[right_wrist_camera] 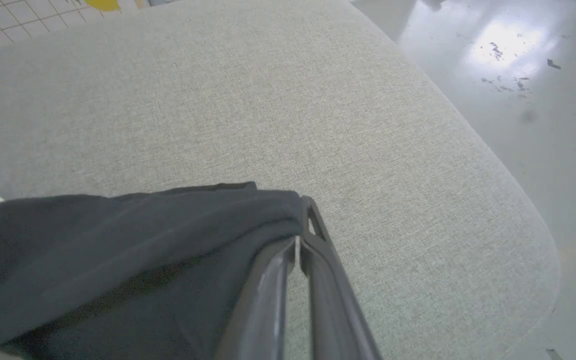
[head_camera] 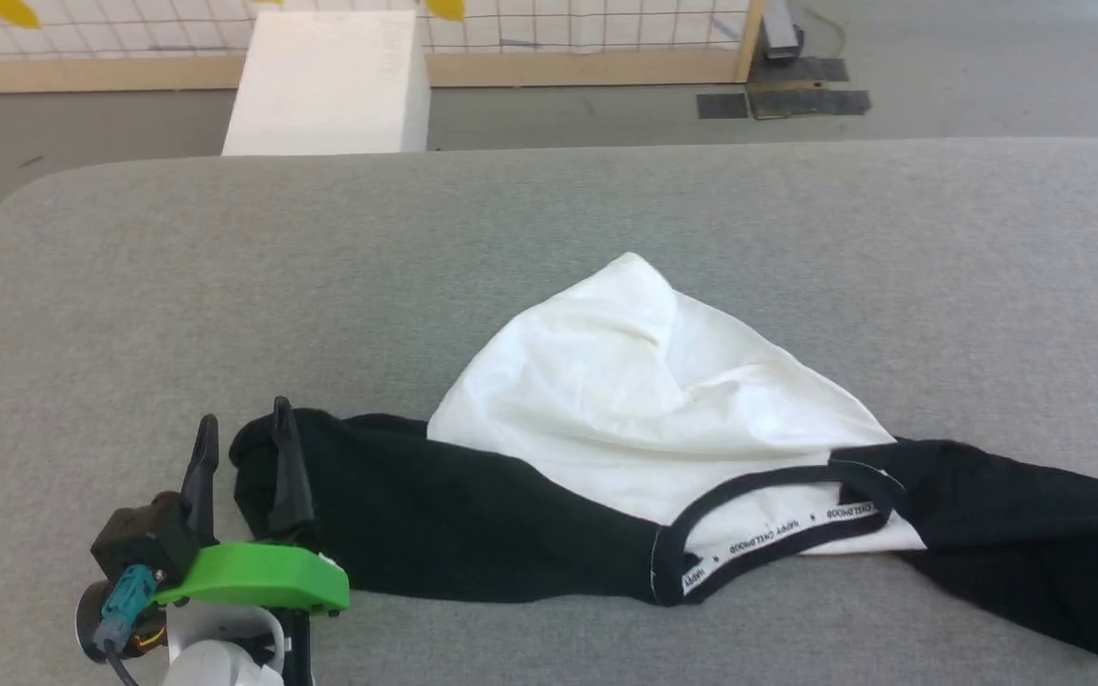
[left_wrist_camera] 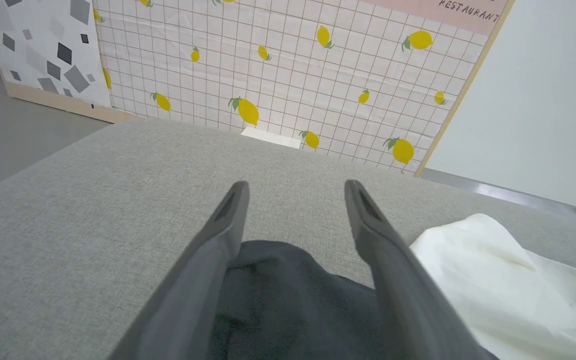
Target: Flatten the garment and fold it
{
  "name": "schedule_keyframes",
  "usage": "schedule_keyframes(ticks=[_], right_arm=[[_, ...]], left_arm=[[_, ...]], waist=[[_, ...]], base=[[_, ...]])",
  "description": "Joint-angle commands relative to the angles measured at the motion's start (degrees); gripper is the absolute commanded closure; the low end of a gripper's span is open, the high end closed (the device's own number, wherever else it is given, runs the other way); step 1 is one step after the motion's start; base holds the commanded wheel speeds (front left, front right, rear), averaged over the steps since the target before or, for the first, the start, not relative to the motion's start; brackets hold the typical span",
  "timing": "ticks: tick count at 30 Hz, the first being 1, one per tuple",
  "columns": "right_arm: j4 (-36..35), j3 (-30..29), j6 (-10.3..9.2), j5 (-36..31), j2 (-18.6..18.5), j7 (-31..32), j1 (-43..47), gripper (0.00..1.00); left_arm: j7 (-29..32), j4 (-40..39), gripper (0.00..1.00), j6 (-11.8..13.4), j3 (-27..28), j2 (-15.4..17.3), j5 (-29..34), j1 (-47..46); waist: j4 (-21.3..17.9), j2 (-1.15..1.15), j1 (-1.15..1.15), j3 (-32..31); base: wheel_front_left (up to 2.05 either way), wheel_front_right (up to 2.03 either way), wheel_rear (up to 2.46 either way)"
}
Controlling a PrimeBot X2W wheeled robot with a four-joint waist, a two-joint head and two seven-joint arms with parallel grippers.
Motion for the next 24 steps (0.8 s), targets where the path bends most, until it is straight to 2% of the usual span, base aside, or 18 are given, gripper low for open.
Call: schedule_keyframes(ticks=[1,7,9,10,12,13,19,24], right_arm=[[-0.55,0.61,-0.09,0.40,-0.03,-2.29,-0.55,0.00],[-6.81,6.34,-0.09,-1.53,-0.02,-16.62,-1.99,0.00],[-8.54,9.34,-0.09,-1.57,-0.02,-19.33,-1.91,0.00],[-8.39,16.11,-0.09,1.64,-0.02,-18.39,-0.99,0.00],[-7.64,20.97,-0.09,1.82,-0.02,-16.65,-0.78,0.00],[-4.74,26.19,-0.09,2.26,-0.49,-13.45,-2.82,0.00],[6.42,34.85,-0.09,5.49,-5.24,-4.77,-12.78,0.00],[17.35,39.33,-0.09,7.68,-7.55,3.85,-21.71,0.00]], left_arm=[[-0.27,0.30,0.00,-0.31,0.02,-0.16,0.27,-0.06],[-0.27,1.25,0.00,-0.88,-0.17,-0.16,0.18,-0.12],[-0.27,1.54,0.00,-1.12,-0.26,-0.16,0.18,-0.28],[-0.27,1.53,0.00,-1.16,-0.51,-0.16,0.02,-0.44],[-0.27,1.39,0.00,-1.07,-0.80,-0.16,-0.05,-0.50],[-0.27,1.12,0.00,-1.02,-1.49,-0.16,-0.22,-0.87],[-0.27,0.70,0.00,-1.05,-2.17,-0.16,-0.47,-2.46],[-0.27,0.56,0.00,-0.89,-3.20,-0.16,-0.85,-3.63]], waist=[[-0.20,0.00,0.00,-0.28],[-0.23,0.00,0.00,-1.01],[-0.06,0.00,0.00,-1.22],[0.20,0.00,0.00,-1.35],[0.42,0.00,0.00,-1.17],[1.14,0.00,0.00,-0.43],[3.50,0.00,0.00,2.14],[5.93,0.00,0.00,4.45]], base=[[0.00,0.00,0.00],[0.00,0.00,0.00],[0.00,0.00,0.00],[0.00,0.00,0.00],[0.00,0.00,0.00],[0.00,0.00,0.00],[0.00,0.00,0.00],[0.00,0.00,0.00]])
